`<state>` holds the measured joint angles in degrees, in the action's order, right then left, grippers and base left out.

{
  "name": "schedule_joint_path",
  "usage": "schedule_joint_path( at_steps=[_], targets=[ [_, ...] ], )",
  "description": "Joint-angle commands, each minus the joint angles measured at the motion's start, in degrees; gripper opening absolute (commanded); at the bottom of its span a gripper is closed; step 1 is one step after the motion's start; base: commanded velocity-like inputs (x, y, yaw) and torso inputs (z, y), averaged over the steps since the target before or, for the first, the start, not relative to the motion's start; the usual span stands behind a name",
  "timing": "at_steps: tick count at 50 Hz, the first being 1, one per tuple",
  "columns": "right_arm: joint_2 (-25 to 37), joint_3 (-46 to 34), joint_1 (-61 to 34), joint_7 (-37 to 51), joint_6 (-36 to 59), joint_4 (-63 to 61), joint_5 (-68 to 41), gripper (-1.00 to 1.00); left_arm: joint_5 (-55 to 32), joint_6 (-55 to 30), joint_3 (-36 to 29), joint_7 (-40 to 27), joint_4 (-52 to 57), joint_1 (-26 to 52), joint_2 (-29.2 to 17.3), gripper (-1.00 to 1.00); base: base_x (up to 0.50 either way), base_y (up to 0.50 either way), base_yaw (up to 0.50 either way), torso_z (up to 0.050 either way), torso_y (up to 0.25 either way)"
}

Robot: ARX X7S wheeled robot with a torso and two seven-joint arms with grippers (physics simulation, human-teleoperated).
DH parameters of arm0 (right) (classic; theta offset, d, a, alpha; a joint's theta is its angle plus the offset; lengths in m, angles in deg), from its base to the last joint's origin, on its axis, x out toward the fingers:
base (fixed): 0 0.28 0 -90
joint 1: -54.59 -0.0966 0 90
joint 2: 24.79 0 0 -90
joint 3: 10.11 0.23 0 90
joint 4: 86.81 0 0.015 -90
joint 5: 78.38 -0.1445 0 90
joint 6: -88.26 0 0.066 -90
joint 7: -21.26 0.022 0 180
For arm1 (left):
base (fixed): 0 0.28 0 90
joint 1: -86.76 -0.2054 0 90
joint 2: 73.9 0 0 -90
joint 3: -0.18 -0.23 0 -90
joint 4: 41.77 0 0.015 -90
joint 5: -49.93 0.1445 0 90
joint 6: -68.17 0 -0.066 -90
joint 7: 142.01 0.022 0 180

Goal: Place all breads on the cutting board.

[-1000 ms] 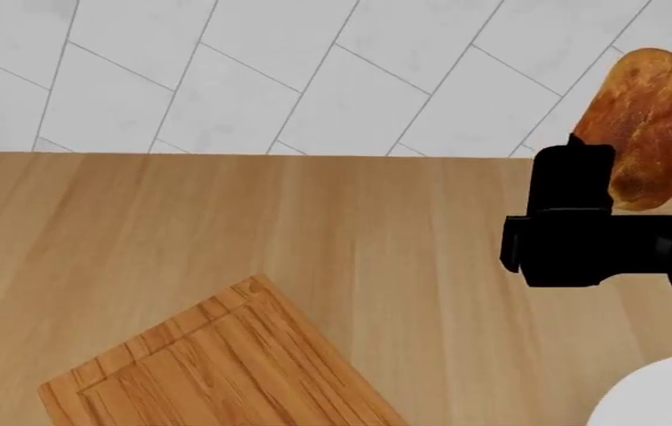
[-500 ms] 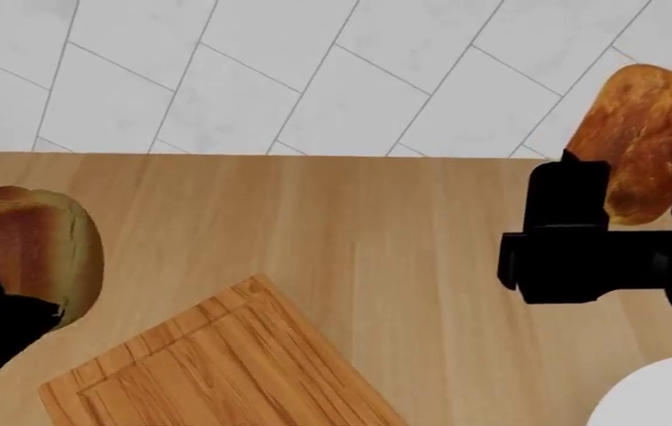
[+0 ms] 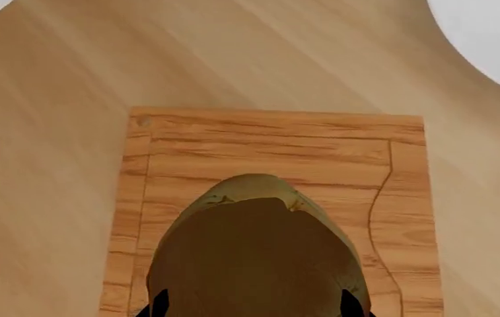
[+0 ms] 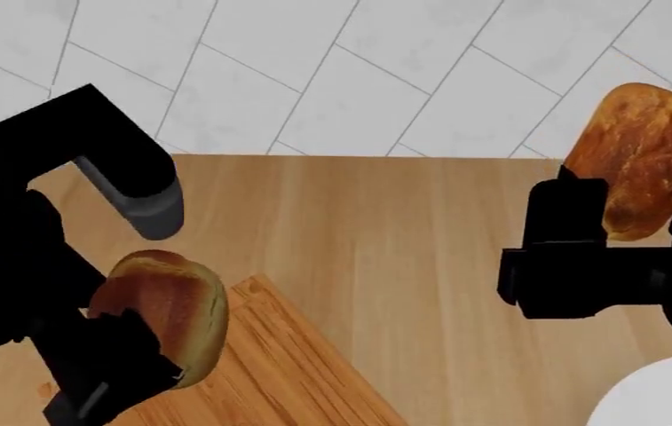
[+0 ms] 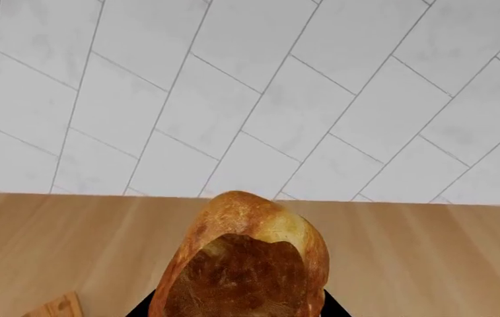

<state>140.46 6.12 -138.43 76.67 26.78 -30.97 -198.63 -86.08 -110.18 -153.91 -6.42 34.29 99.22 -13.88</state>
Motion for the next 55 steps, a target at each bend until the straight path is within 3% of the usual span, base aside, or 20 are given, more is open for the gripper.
schedule_joint_path(
  at_steps=[1,8,17,35,36,50,51,53,55],
  targets=[
    [0.2,0.4,0.7,-0.7,0.2,-0.5,1.5,-1.0,10.2,-0.6,-4.5,11.9,-2.6,-0.4,4.8,-1.0,0.0,0.0,0.0,0.0,0.01],
    [0.9,0.6,0.9,-1.0,0.3,-0.6,1.3,-1.0,21.7,-0.8,-5.4,23.2,-4.9,-0.9,8.1,-1.0,0.0,0.0,0.0,0.0,0.0],
    [1.7,0.3,2.4,-1.6,-1.1,-1.4,2.2,-1.0,28.7,0.1,-9.2,30.6,-6.5,0.3,10.4,-1.0,0.0,0.0,0.0,0.0,0.0],
    [2.5,0.0,4.1,-1.9,-2.5,-2.3,3.2,-1.0,40.4,3.5,-16.9,38.1,-9.4,-1.9,13.9,-1.0,0.0,0.0,0.0,0.0,0.001],
    [2.5,0.0,4.1,-1.8,-2.5,-2.4,3.1,-1.0,39.9,3.4,-17.0,37.9,-9.0,-2.0,13.9,1.0,0.0,0.0,0.0,0.0,0.0],
    [0.8,0.6,3.1,-1.1,-0.9,-1.4,2.0,-1.0,34.7,3.4,-15.6,35.9,-6.7,1.6,10.8,1.0,0.0,0.0,0.0,0.0,0.0],
    [-4.2,0.8,-0.2,0.2,3.5,1.7,-0.8,-1.0,26.1,6.2,-15.0,27.4,1.9,7.5,2.2,1.0,0.0,0.0,0.0,0.0,0.01],
    [-4.7,0.9,-0.6,0.5,3.8,2.0,-1.1,-1.0,11.9,7.2,-15.4,23.1,5.1,8.7,0.8,1.0,0.0,0.0,0.0,0.0,0.0],
    [-4.9,0.8,-0.5,0.7,3.9,2.0,-1.1,-1.0,9.5,7.5,-15.5,22.4,5.8,9.8,0.2,1.0,0.0,0.0,0.0,0.0,0.0]
  ],
)
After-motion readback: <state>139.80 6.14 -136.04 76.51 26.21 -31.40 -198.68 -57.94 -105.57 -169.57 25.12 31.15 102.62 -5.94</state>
